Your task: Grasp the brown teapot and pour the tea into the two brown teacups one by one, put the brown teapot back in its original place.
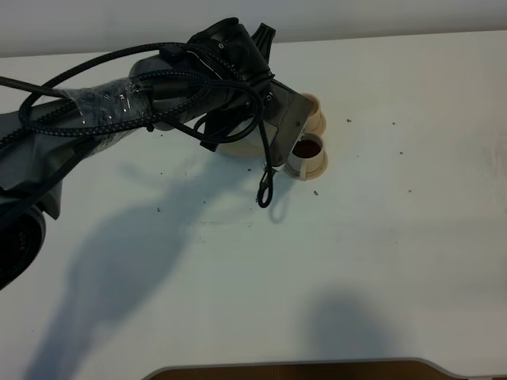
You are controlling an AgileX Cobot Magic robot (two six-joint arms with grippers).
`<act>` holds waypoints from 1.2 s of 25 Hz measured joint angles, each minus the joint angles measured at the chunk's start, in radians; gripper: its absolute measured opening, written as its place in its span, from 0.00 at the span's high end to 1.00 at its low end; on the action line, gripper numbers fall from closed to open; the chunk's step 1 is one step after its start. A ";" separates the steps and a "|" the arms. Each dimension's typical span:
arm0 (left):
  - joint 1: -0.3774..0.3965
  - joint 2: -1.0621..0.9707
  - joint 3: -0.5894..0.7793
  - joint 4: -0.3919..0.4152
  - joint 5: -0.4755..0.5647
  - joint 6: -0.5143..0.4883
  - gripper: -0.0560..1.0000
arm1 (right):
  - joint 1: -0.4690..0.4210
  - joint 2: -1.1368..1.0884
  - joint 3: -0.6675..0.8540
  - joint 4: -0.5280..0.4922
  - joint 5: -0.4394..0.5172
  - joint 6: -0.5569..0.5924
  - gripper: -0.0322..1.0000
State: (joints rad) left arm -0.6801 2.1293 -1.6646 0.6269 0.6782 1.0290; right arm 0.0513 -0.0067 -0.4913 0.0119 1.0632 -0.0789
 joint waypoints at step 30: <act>0.091 -0.169 0.218 -0.545 0.145 -0.580 0.85 | 0.000 0.000 0.000 0.000 0.000 0.001 0.58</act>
State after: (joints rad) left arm -0.5891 1.9605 -1.4465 0.0820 0.8229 0.4493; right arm 0.0513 -0.0067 -0.4913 0.0119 1.0632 -0.0779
